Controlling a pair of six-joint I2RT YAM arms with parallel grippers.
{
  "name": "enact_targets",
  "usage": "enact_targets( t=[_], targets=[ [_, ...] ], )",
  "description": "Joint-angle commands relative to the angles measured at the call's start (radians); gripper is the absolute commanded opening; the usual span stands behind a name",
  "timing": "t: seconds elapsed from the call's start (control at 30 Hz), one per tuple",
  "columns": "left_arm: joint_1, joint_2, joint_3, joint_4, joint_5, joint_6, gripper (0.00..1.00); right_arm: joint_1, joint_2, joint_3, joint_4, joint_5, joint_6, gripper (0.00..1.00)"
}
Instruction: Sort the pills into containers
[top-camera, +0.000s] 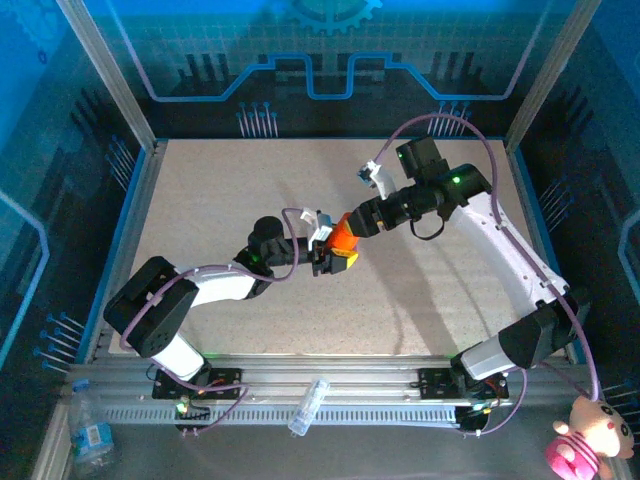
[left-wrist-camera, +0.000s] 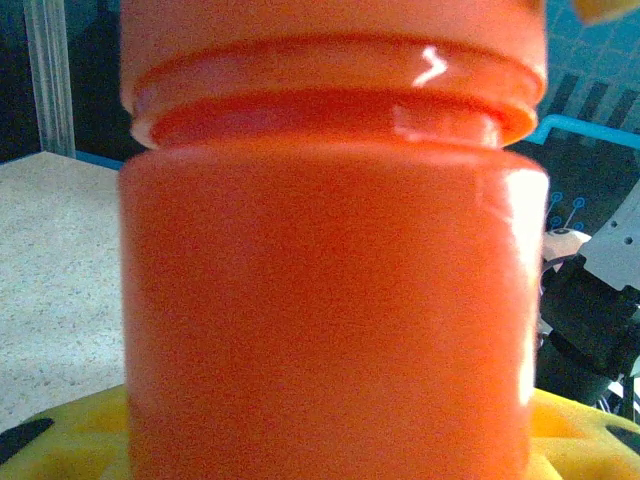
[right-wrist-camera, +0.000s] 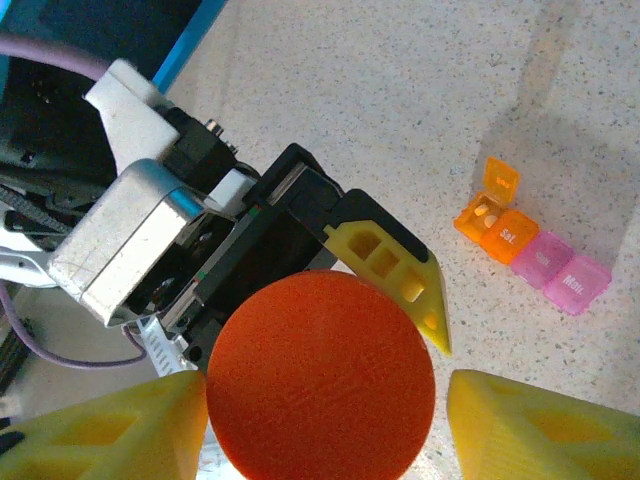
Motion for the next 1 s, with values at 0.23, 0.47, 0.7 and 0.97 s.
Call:
enact_targets(
  t=[0.23, 0.47, 0.7, 0.97],
  targets=[
    [0.003, -0.015, 0.037, 0.025, 0.027, -0.012, 0.00, 0.020, 0.003, -0.046, 0.038, -0.008, 0.038, 0.46],
    [0.003, -0.026, 0.036, -0.001, -0.094, 0.061, 0.00, 0.089, -0.064, -0.205, 0.198, 0.170, 0.312, 0.42],
    [-0.010, -0.033, -0.001, 0.056, -0.305, 0.189, 0.00, 0.131, -0.118, -0.453, 0.519, 0.274, 0.684, 0.42],
    [-0.013, -0.027, -0.020, 0.068, -0.294, 0.201, 0.00, 0.123, -0.074, -0.393, 0.525, 0.242, 0.679, 0.46]
  ],
)
